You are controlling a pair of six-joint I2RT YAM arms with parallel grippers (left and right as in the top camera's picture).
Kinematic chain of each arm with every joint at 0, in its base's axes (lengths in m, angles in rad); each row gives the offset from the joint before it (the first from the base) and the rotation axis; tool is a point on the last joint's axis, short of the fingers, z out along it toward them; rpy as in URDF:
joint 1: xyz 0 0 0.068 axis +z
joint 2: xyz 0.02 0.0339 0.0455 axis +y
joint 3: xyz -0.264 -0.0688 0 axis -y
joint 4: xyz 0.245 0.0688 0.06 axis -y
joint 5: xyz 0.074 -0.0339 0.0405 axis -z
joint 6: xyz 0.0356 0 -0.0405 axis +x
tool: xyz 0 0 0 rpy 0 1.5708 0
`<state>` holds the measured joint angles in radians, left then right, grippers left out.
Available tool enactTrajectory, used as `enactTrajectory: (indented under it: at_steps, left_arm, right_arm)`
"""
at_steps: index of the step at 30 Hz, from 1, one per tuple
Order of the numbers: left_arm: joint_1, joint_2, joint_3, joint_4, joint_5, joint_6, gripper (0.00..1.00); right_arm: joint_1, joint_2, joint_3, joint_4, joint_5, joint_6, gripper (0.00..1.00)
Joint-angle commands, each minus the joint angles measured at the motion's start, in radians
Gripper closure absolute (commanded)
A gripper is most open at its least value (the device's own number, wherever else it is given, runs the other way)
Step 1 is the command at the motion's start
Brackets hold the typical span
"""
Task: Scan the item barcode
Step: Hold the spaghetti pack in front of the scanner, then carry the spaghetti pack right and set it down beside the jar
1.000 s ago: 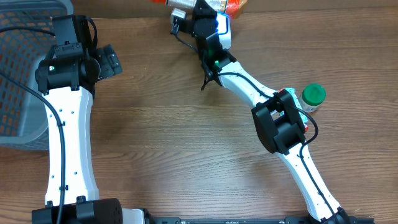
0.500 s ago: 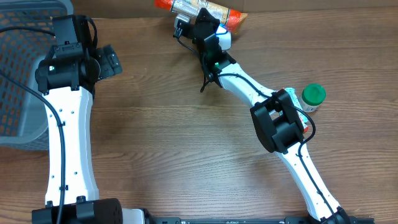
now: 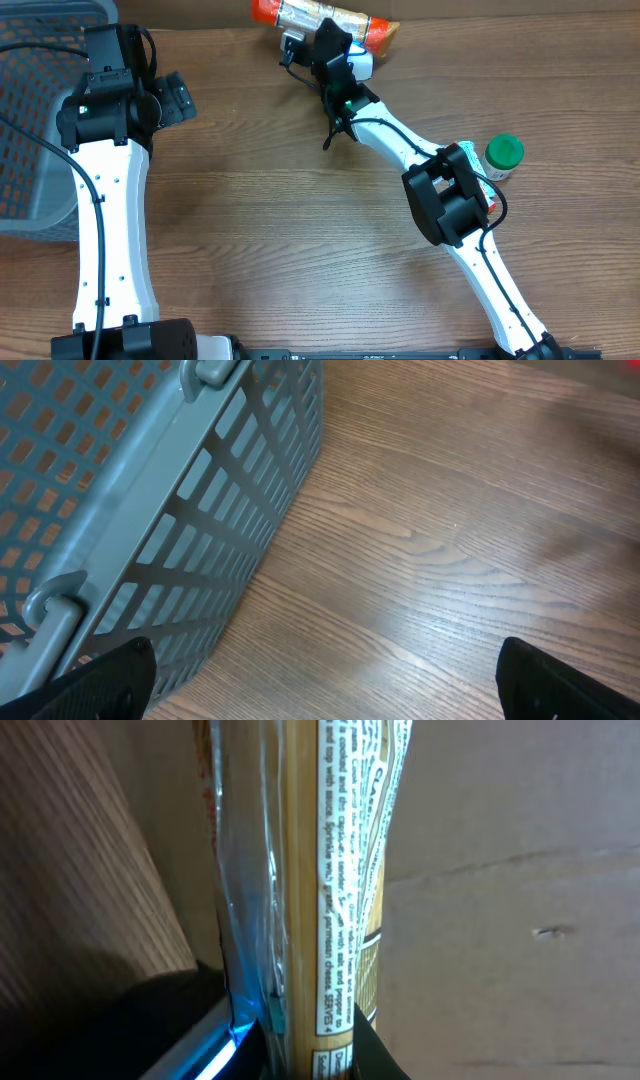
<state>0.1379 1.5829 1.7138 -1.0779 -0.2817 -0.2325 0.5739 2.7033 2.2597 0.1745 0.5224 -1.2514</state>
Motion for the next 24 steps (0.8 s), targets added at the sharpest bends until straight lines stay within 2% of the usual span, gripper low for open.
enactTrajectory:
  at_steps: [1, 3, 5, 9, 11, 17, 19, 21, 24]
  left_arm:
    - [-0.001, -0.014, 0.018, 0.001, -0.013, 0.008, 0.00]
    - [-0.001, -0.014, 0.018, 0.001, -0.013, 0.008, 0.00]
    - [-0.001, -0.014, 0.018, 0.001, -0.013, 0.008, 0.00]
    - [-0.001, -0.014, 0.018, 0.001, -0.013, 0.008, 0.00]
    - [-0.001, -0.014, 0.018, 0.001, -0.013, 0.008, 0.00]
    - [-0.001, -0.014, 0.018, 0.001, -0.013, 0.008, 0.00]
    - [-0.001, -0.014, 0.018, 0.000, -0.013, 0.008, 0.00]
    - [-0.001, -0.014, 0.018, 0.000, -0.013, 0.008, 0.00]
    - [-0.001, -0.014, 0.018, 0.000, -0.013, 0.008, 0.00]
  right_arm:
    - [0.016, -0.025, 0.037, 0.080, 0.092, 0.083, 0.97]
    - [0.030, -0.027, 0.037, 0.192, 0.171, 0.088, 0.97]
    - [0.045, -0.048, 0.037, 0.229, 0.195, 0.089, 0.97]
    - [0.069, -0.122, 0.037, 0.121, 0.182, 0.108, 0.97]
    - [0.074, -0.165, 0.037, 0.038, 0.183, 0.163, 0.97]
    - [0.074, -0.333, 0.037, -0.394, 0.195, 0.489, 0.97]
    - [0.074, -0.396, 0.037, -0.566, 0.195, 0.658, 0.97]
    - [0.074, -0.479, 0.037, -0.811, 0.190, 0.893, 0.97]
    - [0.071, -0.551, 0.037, -1.097, 0.135, 1.129, 0.97]
